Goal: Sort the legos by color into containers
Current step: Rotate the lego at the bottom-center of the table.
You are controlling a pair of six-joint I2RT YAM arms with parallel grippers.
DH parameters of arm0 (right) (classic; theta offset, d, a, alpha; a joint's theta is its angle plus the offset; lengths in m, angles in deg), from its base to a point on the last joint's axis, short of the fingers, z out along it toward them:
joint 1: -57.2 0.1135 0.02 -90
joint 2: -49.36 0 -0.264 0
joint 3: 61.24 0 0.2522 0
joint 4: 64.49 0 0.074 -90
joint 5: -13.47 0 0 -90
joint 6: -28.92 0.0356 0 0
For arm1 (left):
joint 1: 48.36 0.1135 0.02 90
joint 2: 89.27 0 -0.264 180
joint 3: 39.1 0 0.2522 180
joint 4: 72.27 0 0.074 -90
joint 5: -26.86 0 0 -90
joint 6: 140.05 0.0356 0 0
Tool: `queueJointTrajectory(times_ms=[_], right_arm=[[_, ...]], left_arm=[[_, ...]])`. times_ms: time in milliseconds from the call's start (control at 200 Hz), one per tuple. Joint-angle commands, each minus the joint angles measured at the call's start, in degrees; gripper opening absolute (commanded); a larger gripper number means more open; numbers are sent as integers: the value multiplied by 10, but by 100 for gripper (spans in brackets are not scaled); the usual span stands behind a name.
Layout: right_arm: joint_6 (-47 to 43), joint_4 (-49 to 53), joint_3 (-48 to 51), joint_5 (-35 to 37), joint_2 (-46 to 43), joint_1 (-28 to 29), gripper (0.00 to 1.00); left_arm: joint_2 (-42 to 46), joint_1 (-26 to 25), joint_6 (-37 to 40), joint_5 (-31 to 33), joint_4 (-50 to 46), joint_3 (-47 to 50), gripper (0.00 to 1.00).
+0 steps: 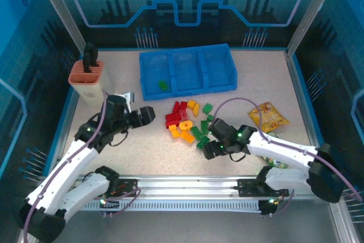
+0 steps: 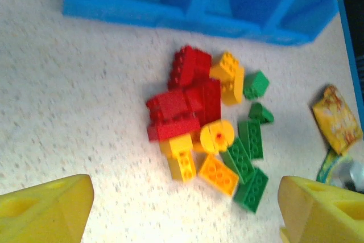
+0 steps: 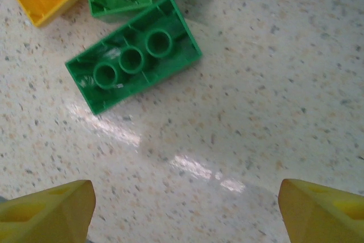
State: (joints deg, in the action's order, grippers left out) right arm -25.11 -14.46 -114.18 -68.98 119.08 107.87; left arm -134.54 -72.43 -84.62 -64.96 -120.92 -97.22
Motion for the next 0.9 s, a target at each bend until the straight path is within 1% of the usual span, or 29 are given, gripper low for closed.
queueJointTrajectory(times_ms=[0,100,245,335,485,650,775,840,895], right_arm=[[55,-38,-38,18,51,15,86],[112,-48,-61,34,106,27,86],[171,-34,-107,65,174,52,86],[201,-16,-133,87,203,61,86],[238,-2,-138,109,219,62,82],[258,16,-130,132,220,59,76],[271,10,-104,139,205,57,65],[277,9,-88,145,192,55,57],[272,-1,-77,141,181,53,55]], left_arm=[[46,-40,-44,37,-49,35,85],[85,-60,-61,48,-69,63,85],[132,-65,-74,57,-92,80,85],[142,-65,-69,66,-105,75,85],[138,-66,-59,75,-112,65,85],[126,-66,-59,71,-95,67,84],[122,-67,-62,67,-84,72,84],[123,-67,-62,68,-83,74,84],[122,-67,-62,68,-82,74,84]])
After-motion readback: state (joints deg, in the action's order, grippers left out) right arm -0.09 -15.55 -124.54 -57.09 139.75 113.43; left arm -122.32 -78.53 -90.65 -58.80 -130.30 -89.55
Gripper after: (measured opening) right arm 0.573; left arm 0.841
